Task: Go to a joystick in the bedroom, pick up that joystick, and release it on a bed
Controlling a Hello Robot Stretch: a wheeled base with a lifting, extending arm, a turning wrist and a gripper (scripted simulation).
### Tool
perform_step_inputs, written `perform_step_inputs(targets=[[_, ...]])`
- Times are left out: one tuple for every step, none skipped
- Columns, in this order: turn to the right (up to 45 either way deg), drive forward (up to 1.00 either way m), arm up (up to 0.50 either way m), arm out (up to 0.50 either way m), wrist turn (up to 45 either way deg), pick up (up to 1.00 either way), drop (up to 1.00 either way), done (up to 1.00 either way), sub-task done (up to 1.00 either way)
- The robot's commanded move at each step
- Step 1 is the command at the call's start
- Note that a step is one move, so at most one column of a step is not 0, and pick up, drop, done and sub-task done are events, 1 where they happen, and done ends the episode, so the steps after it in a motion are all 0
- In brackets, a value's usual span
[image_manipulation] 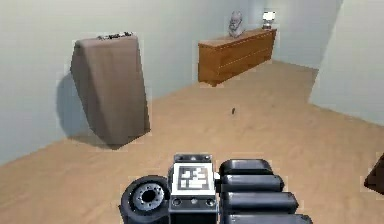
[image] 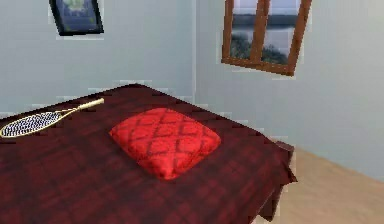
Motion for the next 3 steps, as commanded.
perform_step_inputs(targets=[[39.0, 0.00, 0.00, 0.00, 0.0, 0.00, 0.00, 0.00, 0.00], [-45.0, 0.00, 0.00, 0.00, 0.0, 0.00, 0.00, 0.00, 0.00], [-45.0, 0.00, 0.00, 0.00, 0.0, 0.00, 0.00, 0.00, 0.00]])
